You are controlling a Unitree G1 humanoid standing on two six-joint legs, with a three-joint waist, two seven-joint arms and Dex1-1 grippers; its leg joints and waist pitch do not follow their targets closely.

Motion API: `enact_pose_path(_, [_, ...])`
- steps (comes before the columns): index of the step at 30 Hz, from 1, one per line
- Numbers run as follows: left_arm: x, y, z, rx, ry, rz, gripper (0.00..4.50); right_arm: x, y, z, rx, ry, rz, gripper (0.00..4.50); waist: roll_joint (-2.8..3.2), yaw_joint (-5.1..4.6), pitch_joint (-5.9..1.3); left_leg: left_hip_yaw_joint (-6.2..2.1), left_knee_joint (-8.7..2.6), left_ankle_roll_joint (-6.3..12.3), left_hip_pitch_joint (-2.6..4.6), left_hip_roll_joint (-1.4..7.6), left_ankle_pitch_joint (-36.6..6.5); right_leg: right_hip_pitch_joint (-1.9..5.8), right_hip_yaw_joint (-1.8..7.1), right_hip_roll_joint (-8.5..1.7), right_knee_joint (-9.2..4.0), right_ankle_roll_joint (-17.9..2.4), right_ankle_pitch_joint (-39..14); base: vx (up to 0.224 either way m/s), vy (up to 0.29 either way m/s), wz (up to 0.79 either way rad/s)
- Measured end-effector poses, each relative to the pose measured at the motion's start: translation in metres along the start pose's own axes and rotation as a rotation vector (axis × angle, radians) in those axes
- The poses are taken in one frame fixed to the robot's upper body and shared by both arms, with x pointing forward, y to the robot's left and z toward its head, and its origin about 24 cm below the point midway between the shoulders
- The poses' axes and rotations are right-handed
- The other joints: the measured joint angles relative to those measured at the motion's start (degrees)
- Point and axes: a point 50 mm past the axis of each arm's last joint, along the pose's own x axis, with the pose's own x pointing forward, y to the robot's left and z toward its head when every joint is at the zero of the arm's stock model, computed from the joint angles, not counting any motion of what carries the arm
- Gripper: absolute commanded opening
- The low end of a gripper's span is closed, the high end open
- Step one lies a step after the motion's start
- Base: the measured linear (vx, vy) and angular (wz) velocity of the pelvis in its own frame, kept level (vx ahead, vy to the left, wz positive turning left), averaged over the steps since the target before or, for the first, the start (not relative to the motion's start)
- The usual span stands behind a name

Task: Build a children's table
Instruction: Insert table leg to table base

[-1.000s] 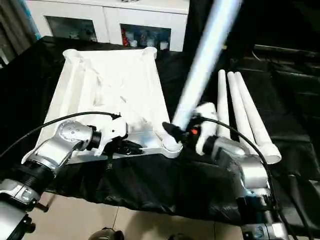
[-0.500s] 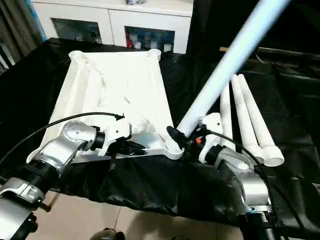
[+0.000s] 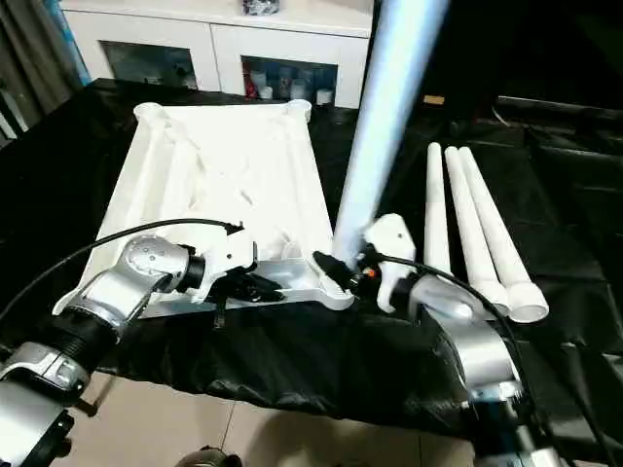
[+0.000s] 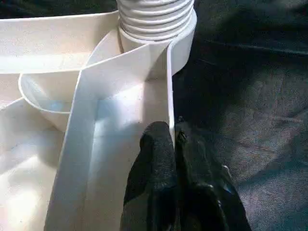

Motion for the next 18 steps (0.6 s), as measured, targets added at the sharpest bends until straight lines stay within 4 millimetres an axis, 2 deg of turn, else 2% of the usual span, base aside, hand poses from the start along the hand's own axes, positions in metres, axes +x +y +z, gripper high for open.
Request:
enact_pose_path(5, [-0.0016, 0.0003, -0.0009, 0.009, -0.003, -0.014, 0.0, 0.0003, -0.0013, 0.0003, -0.006, 0.0, 0.031, 1.9, -0.02, -0.17, 0.01, 0.0, -0.1, 0.0, 0.01, 0.0, 0.0, -0.02, 0.0, 0.0, -0.02, 0.01, -0.01, 0.0, 0.0, 0.0])
enact_pose_path(6, [-0.0018, 0.0004, -0.001, 0.008, -0.003, -0.014, 0.28, 0.0003, -0.0013, 0.0003, -0.007, -0.001, 0.033, 1.9, -0.02, -0.19, 0.01, 0.0, -0.13, 0.0, 0.01, 0.0, 0.0, -0.03, 0.0, 0.0, -0.04, 0.02, -0.01, 0.0, 0.0, 0.0])
enact_pose_path(8, [-0.0021, 0.0004, -0.0012, 0.005, -0.004, -0.018, 0.56, 0.0008, -0.0019, -0.0002, -0.006, -0.001, 0.04, 1.9, -0.03, -0.31, 0.03, 0.0, -0.22, 0.0, 0.03, -0.01, 0.0, -0.04, 0.0, 0.01, -0.08, 0.07, -0.04, 0.0, 0.0, 0.0])
enact_pose_path(13, [0.0004, 0.0032, -0.0003, 0.066, 0.041, -0.027, 0.62, 0.0042, 0.0, 0.0006, -0.006, -0.004, 0.06, 1.9, -0.01, -1.17, 0.12, 0.0, -0.64, -0.01, 0.02, -0.03, 0.0, -0.04, -0.02, 0.02, -0.55, 0.09, -0.06, 0.0, 0.0, 0.0])
enact_pose_path(18, [0.001, 0.0064, 0.0006, 0.078, 0.045, -0.041, 0.62, 0.0044, -0.0008, 0.0011, -0.01, -0.006, 0.058, 1.9, 0.05, -1.15, 0.1, 0.1, -0.92, -0.01, 0.02, -0.03, 0.0, -0.02, -0.03, 0.03, -0.79, -0.08, 0.04, 0.0, 0.0, 0.0])
